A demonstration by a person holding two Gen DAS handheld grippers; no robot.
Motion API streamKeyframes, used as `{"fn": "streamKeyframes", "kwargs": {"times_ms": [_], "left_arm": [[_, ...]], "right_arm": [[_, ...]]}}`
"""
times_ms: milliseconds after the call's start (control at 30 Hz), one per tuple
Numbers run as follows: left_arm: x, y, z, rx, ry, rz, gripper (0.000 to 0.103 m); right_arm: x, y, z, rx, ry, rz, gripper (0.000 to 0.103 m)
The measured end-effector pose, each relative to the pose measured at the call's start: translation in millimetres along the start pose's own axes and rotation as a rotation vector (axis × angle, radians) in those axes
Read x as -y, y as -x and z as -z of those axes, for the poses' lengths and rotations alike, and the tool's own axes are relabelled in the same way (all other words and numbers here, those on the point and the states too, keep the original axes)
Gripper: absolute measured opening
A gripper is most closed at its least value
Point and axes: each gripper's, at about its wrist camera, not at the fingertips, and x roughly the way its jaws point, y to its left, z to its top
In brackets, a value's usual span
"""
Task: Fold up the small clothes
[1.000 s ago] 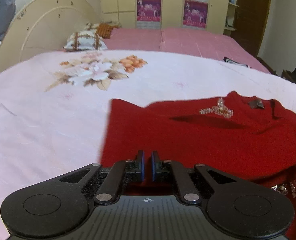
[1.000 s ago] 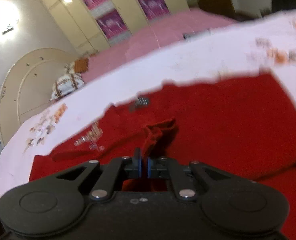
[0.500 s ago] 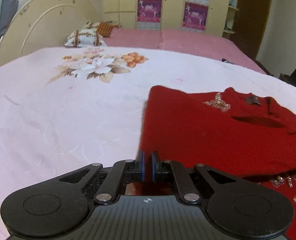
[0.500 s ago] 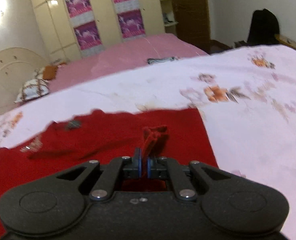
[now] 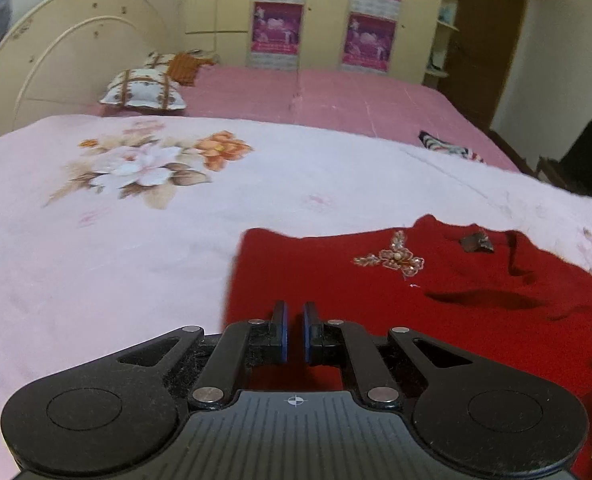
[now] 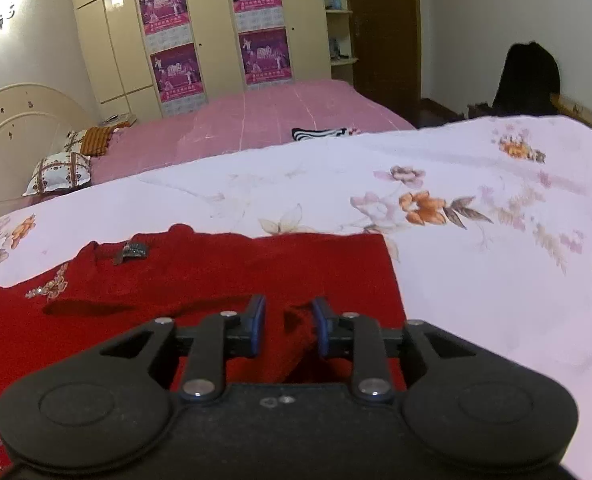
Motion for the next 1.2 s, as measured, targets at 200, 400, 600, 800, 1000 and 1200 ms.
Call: {"fn": "streamKeyframes", "kwargs": {"times_ms": [200, 400, 600, 800, 1000, 1200], "left_arm": [[-10, -40, -9, -0.027, 0.057, -0.031, 0.005], [-16, -51, -18, -0.044, 0.111, -0.041, 0.005], [-9, -23, -11, -0.027, 0.049, -0.060, 0.006], [-4, 0, 8, -0.016, 0.026, -0.046, 0.006], [3, -4, 25, -0.005, -0.012, -0.076, 0.006], [6, -1, 22, -0.014, -0.020, -0.105, 0.006]], "right_arm": [[-17, -23, 3, -0.062, 0.113, -0.031, 0.024], [-18, -41, 1, -0.041, 0.200, 0.041, 0.021], [2, -10, -7, 0.027, 0.124, 0.081, 0.030], [31, 18, -19, 0.079, -0.021, 0.031, 0.034], [-5, 1, 11, -0.049, 0.092, -0.059, 0.031], [-6, -10, 17, -0.102, 0.144, -0.027, 0.030]]}}
